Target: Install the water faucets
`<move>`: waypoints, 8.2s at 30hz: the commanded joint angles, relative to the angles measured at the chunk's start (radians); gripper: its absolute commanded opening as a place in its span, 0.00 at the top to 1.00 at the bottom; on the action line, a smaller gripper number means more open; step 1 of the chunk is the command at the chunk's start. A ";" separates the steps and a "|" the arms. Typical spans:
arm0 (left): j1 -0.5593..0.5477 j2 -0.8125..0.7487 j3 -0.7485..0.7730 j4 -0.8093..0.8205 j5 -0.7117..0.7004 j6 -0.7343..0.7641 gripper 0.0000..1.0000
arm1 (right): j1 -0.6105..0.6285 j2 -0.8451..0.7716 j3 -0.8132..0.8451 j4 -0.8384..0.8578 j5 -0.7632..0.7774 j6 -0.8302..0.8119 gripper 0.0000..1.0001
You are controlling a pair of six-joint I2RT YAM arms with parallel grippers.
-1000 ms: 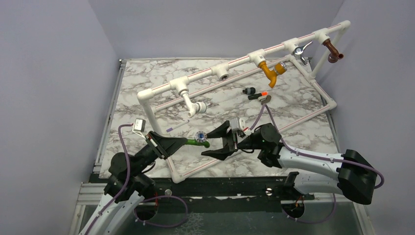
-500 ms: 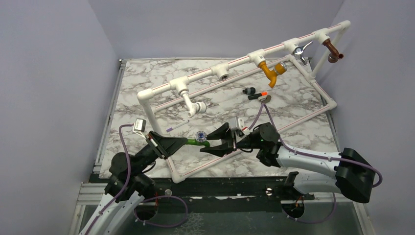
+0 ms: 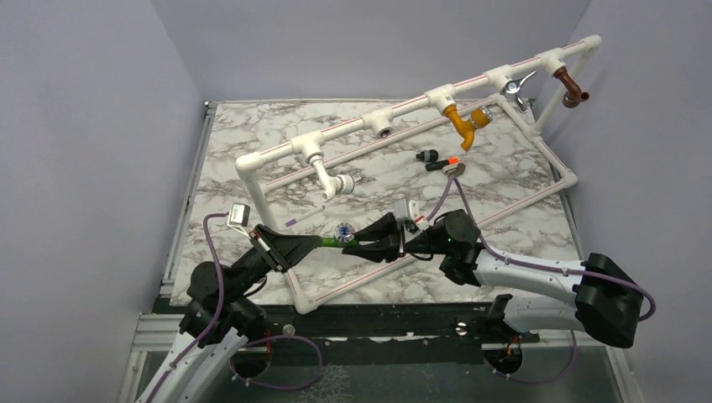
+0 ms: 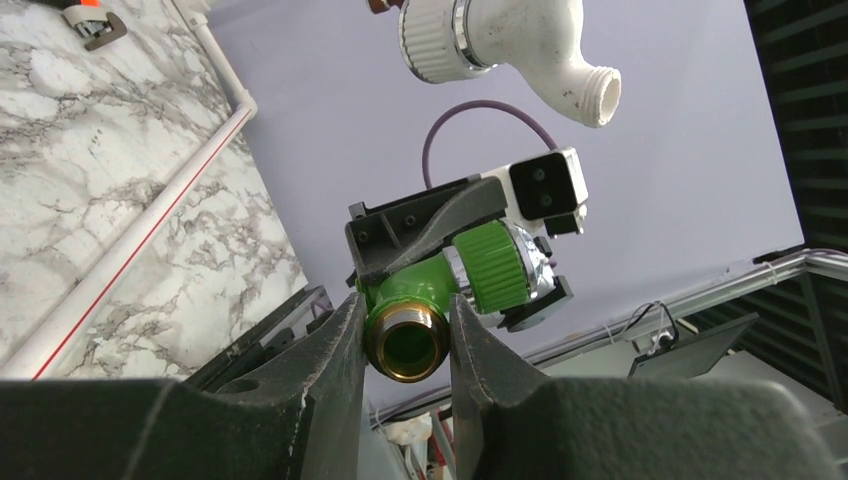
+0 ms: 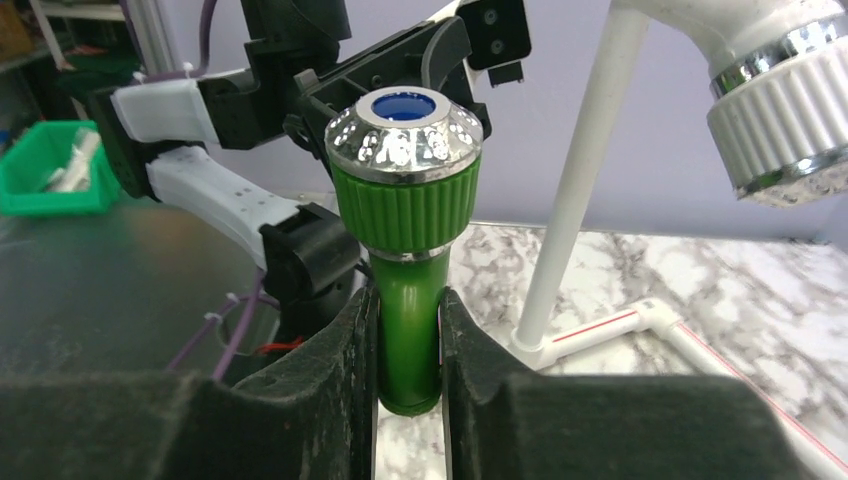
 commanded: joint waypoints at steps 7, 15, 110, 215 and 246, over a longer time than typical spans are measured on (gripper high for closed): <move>-0.004 -0.014 -0.003 0.025 -0.026 -0.040 0.98 | 0.006 -0.004 0.014 0.045 0.004 -0.036 0.99; -0.004 -0.013 0.018 0.014 -0.035 -0.018 0.34 | 0.007 -0.084 0.010 -0.040 0.023 -0.040 0.99; -0.002 0.831 0.667 -0.050 -0.874 1.375 0.17 | 0.006 -0.257 0.364 -0.721 0.999 -0.373 1.00; -0.002 0.799 0.641 -0.036 -0.865 1.375 0.17 | 0.104 -0.140 0.403 -0.585 1.234 -0.201 0.99; -0.001 0.788 0.638 -0.038 -0.862 1.370 0.17 | 0.091 -0.172 0.295 -0.411 1.442 0.389 1.00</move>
